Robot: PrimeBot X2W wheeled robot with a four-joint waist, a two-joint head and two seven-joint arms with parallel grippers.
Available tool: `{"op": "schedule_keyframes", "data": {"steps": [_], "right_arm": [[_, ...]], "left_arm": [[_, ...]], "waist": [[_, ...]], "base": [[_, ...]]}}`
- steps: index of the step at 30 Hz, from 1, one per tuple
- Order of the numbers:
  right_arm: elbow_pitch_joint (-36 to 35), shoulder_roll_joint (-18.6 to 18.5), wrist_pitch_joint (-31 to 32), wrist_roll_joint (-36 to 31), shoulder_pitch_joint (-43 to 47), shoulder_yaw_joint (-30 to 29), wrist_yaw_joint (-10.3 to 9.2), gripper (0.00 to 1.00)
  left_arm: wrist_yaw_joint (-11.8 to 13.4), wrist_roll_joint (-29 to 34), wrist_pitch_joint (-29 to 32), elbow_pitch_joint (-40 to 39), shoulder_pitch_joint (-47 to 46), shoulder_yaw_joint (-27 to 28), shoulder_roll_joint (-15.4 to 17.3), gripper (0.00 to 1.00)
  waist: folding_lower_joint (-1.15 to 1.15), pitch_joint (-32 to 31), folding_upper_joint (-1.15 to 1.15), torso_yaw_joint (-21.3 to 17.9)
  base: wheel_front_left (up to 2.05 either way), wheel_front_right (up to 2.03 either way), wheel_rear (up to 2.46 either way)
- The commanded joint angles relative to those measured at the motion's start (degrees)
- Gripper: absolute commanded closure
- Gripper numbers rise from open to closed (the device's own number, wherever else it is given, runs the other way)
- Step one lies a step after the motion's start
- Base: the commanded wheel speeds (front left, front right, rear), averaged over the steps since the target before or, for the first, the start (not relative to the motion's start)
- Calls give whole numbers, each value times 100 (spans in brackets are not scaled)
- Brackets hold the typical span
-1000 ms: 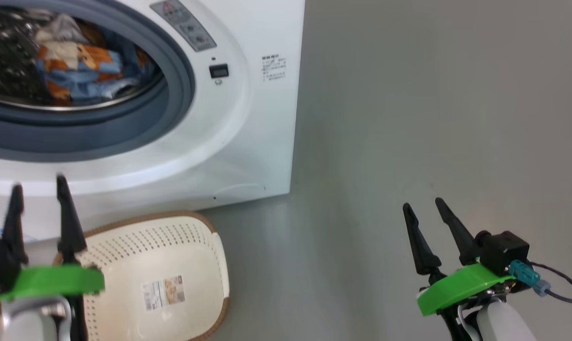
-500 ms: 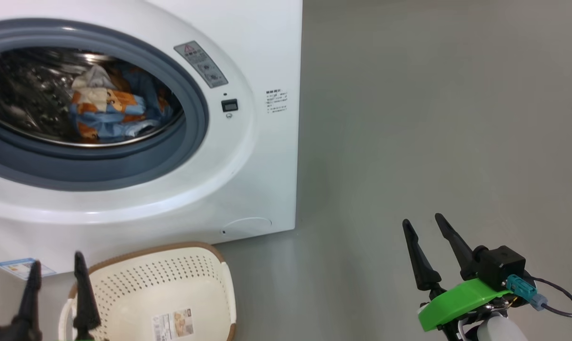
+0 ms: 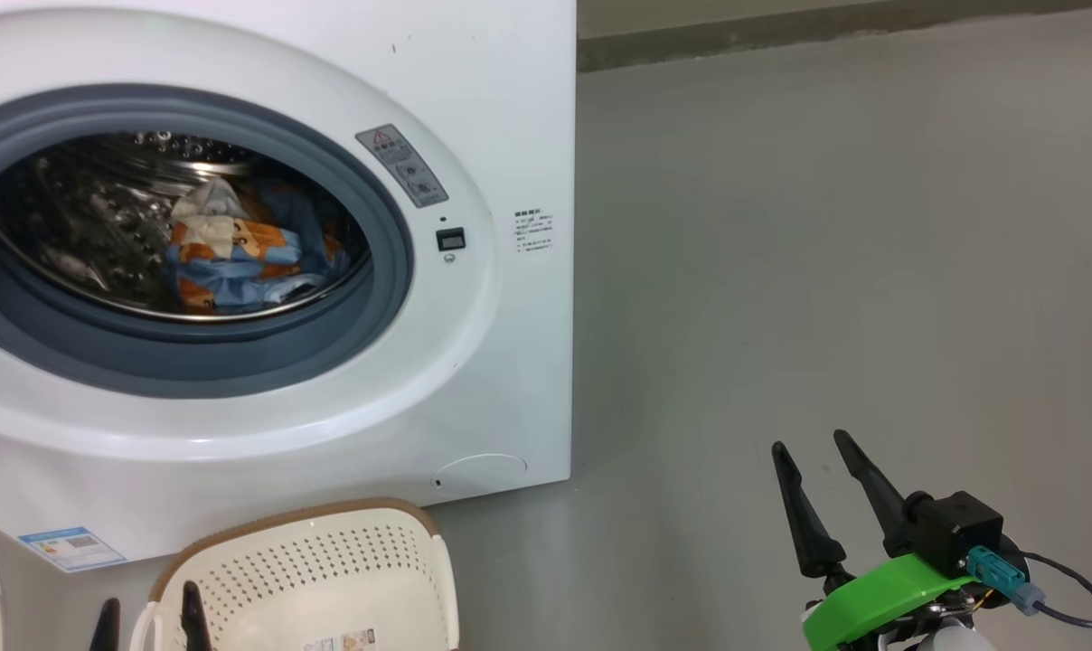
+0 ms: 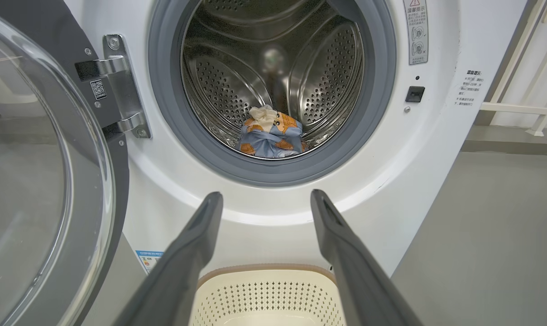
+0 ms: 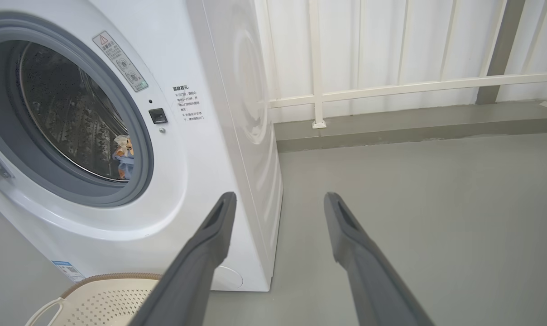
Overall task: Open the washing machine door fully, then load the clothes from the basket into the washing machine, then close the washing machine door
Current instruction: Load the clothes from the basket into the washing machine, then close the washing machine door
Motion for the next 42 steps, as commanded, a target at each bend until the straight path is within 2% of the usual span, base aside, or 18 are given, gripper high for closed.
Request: {"op": "schedule_keyframes", "data": {"steps": [1,17,31,42], "right_arm": [[-172,10,-27,-31,-52,117,9,0],[-370,10,-27,-143,22,83,9,0],[-371,10,-27,-139,86,114,9,0],[-351,10,-27,-106,100,140,9,0]], "left_arm": [[67,-74,-47,-180,-78,145,69,0],[415,-108,-47,-339,267,-199,69,0],[447,-99,-47,-317,301,-312,69,0],[327,-94,-47,-279,260,-222,69,0]], "waist": [[0,-38,0,18],[0,-82,0,190],[0,-185,0,258],[0,-169,0,277]], "base": [[0,0,0],[0,0,0],[0,0,0],[0,0,0]]}}
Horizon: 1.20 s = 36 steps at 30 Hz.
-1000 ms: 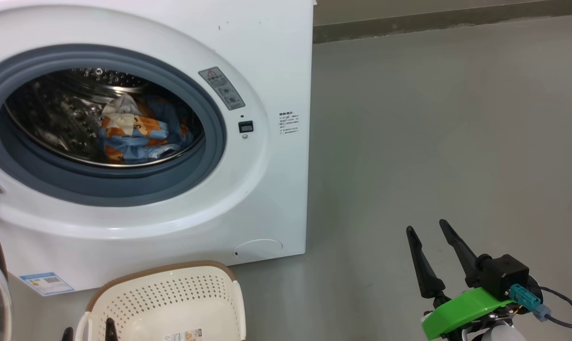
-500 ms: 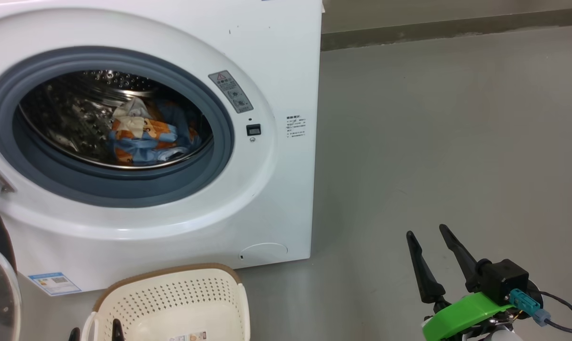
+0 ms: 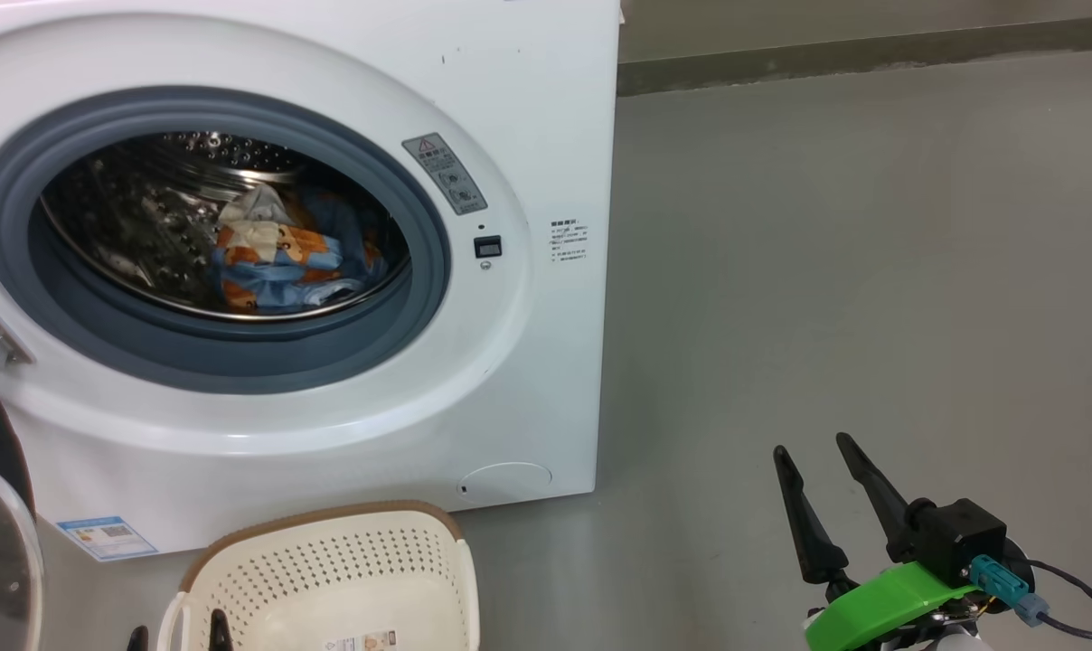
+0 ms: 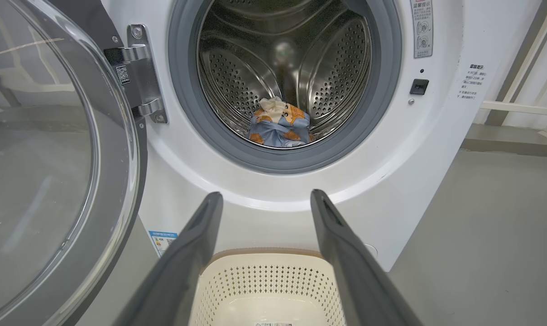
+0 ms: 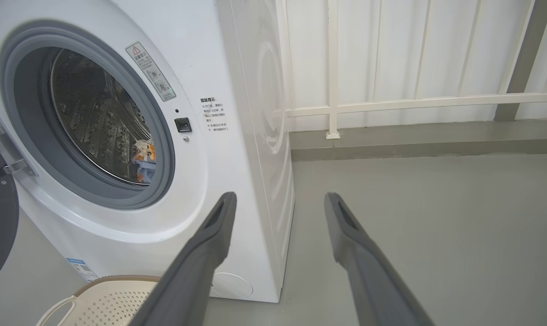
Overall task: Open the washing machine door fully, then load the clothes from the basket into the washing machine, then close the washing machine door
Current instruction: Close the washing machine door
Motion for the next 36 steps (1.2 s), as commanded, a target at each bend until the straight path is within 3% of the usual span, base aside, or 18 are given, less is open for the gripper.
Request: {"op": "schedule_keyframes", "data": {"steps": [1,11,27,36], "right_arm": [[-131,7,-27,-16,-39,142,9,0],[-129,7,-27,-7,-51,139,9,0],[-95,7,-27,32,-57,88,9,0],[-91,7,-27,38,-51,75,9,0]], "left_arm": [[-22,23,-47,-111,-107,206,62,0],[-31,67,-47,-82,-166,222,62,0],[-6,59,-47,-71,-242,165,62,0],[50,51,-47,-26,-269,121,62,0]], "waist": [[0,5,0,3],[0,55,0,20],[0,93,0,4],[0,64,0,77]], "base": [[0,0,0],[-36,36,0],[-147,147,0],[-28,28,0]]}}
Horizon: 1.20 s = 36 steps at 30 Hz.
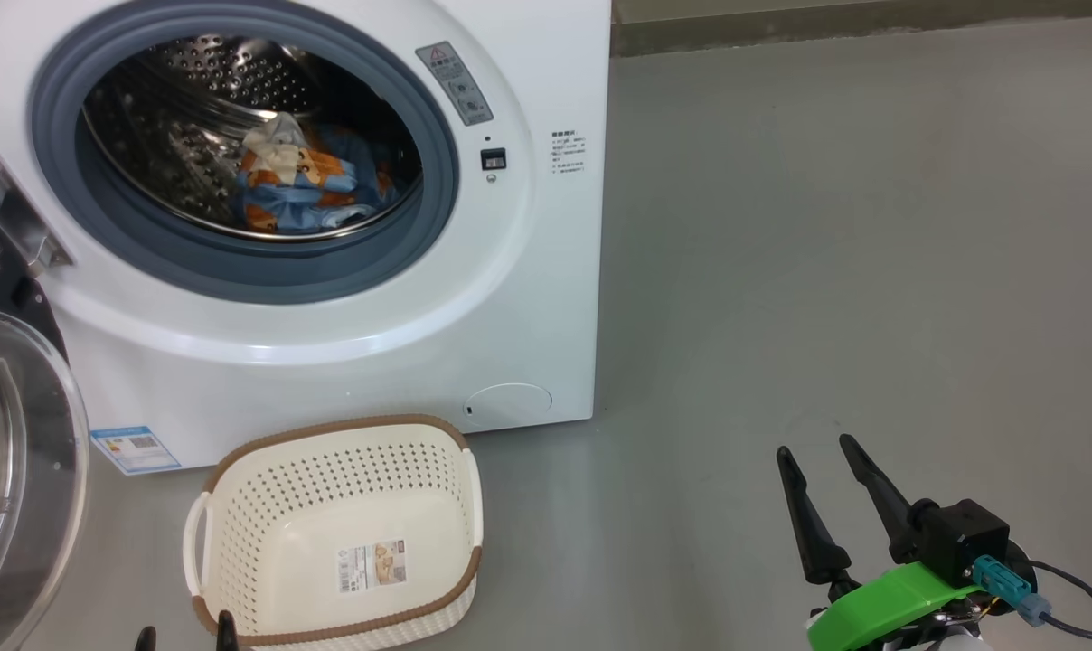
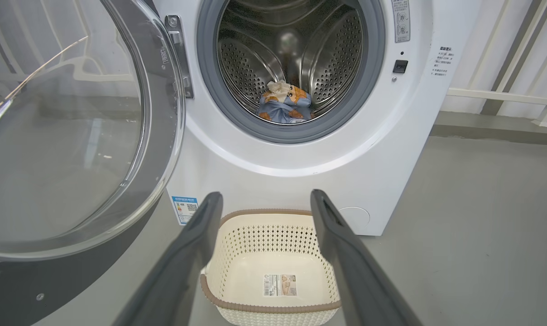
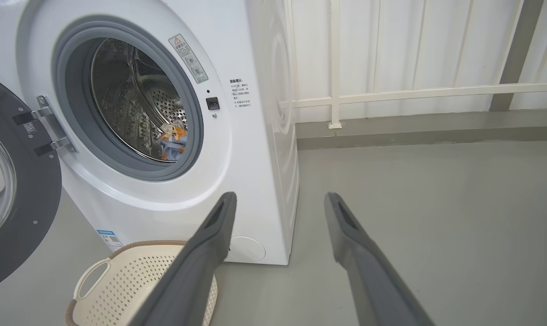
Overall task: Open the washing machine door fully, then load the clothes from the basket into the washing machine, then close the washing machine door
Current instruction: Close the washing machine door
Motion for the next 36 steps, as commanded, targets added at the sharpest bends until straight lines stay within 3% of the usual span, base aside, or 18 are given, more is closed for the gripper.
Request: {"op": "schedule_keyframes", "data": {"steps": [1,11,36], "right_arm": [[-123,7,-27,21,-50,111,9,0],[-129,7,-27,27,24,96,9,0],[-118,7,-27,75,134,203,9,0]], "left_arm": [[41,22,-47,-99,-241,159,61,0],[-19,-68,-47,-84,-199,153,61,0],[65,-200,-47,13,-31,276,61,0]], "waist": [[0,-8,0,25],[0,-90,0,297],[0,-213,0,1490]], "base": [[0,0,0],[0,0,0],[0,0,0]]}}
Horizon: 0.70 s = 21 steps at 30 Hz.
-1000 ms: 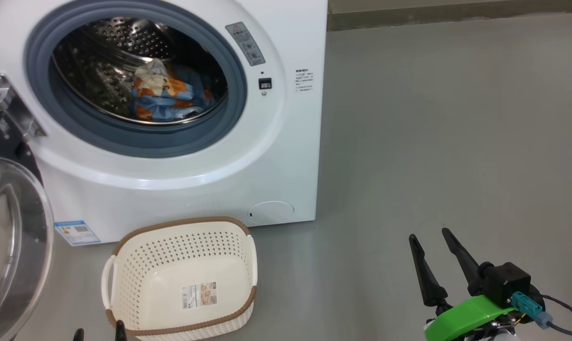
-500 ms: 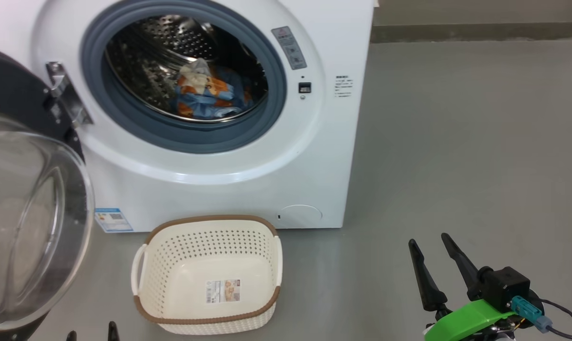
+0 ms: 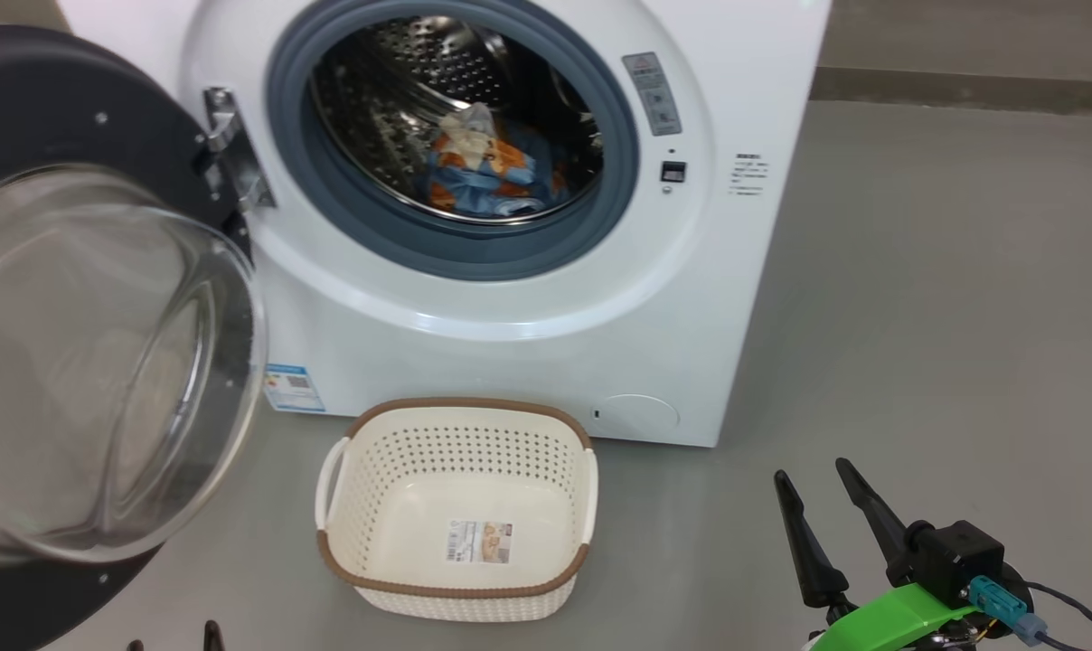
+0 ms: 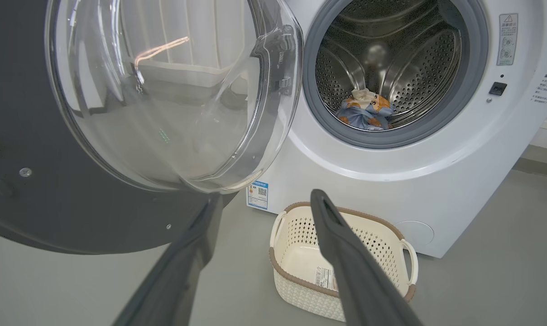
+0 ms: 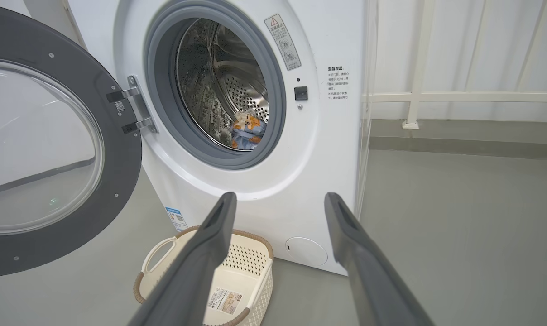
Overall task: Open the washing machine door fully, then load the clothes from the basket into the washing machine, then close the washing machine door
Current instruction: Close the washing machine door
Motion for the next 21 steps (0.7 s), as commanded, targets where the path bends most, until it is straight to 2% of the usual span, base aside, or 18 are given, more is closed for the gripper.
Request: {"op": "schedule_keyframes", "data": {"steps": [1,9,21], "right_arm": [[-132,5,-27,35,-66,157,9,0],[-123,5,-27,112,-20,230,9,0],[-122,5,-27,212,10,361,9,0]], "left_arm": [[71,13,-47,-98,-54,178,60,0],[196,64,-47,-200,17,221,60,0],[251,184,-47,-276,126,377,60,0]], "waist": [[0,-33,0,189],[0,-139,0,690],[0,-235,0,1335]], "base": [[0,0,0],[0,0,0],[0,0,0]]}}
